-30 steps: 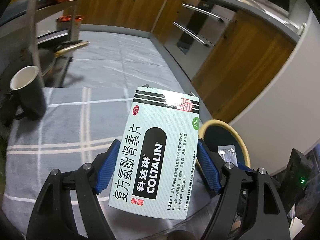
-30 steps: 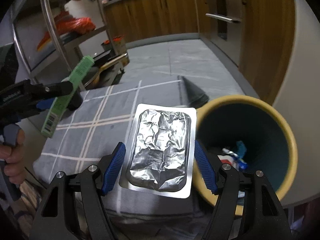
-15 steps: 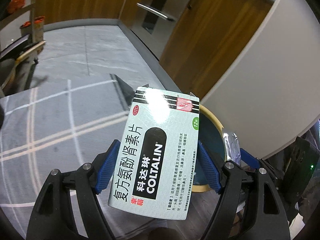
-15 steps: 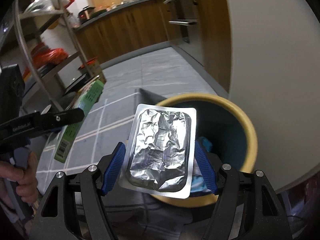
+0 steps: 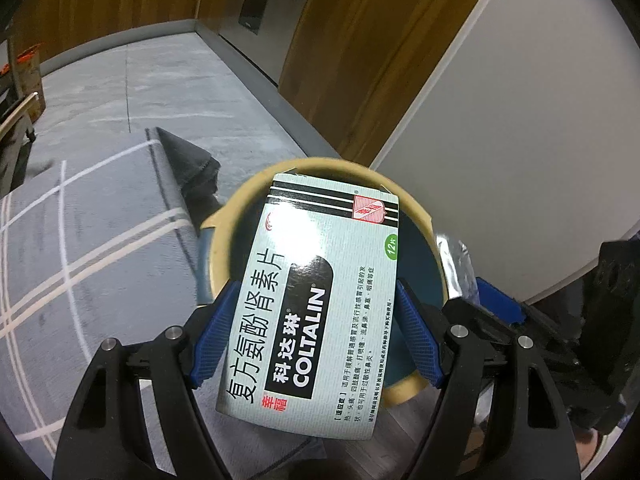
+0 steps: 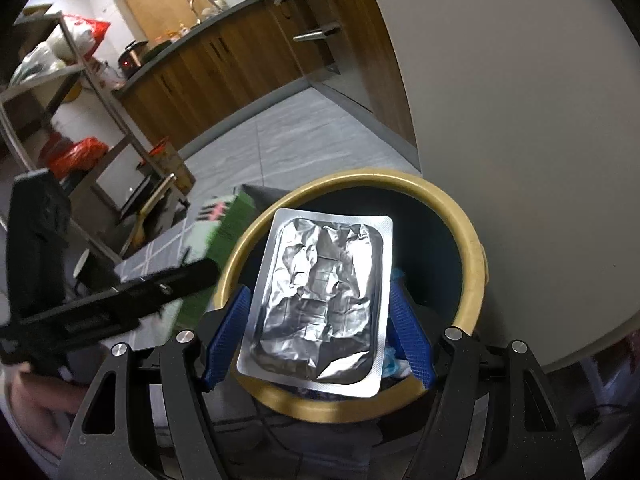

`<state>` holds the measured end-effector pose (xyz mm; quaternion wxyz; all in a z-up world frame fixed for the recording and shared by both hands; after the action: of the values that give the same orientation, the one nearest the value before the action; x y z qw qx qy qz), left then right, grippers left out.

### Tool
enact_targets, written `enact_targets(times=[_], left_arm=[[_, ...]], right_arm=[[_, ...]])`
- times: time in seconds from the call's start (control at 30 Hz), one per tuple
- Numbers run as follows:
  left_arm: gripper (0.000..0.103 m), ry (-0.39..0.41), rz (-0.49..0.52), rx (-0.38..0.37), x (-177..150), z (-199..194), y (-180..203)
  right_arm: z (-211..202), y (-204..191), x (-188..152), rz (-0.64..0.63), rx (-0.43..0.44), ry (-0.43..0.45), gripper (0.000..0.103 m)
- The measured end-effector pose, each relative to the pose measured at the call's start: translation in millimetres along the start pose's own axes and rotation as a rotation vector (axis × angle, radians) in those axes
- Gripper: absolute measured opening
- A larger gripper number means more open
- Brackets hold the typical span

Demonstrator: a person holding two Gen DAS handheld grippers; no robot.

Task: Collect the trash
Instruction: 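Open both tools to drop the box and foil pack into the bin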

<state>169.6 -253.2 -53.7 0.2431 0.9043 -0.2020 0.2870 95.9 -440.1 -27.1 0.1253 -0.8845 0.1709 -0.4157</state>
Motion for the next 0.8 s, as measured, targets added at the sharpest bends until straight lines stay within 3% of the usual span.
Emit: enact_targets(times=[0.27,0.43,0.8], left_arm=[[0.076,-0.039,0.032,0.013,-4,17,-4],[0.082,-0.011,0.045,0.029,-2,10,-9],[0.083,0.019,0.001,0.063,-3,-13,-30]], right_arm=[[16,5,-3,0.041,-0.002,-0.034,0.072],[27,6,-3,0.045,-0.012,-0.056,0.072],[18,5,-1,0.050,-0.009,-0.033,0.073]])
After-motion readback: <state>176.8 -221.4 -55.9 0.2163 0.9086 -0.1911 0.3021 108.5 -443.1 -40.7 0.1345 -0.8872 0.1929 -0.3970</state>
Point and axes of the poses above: each gripper's, at about its wrist camera, not at the fingertips, and z roughly the way its jaws point, y to its right, x to its top, the point moved 3 cm from there along z, roughly the way its jaws point, and after that the axes turned 7 degrees about y, right-handed, at the moved point
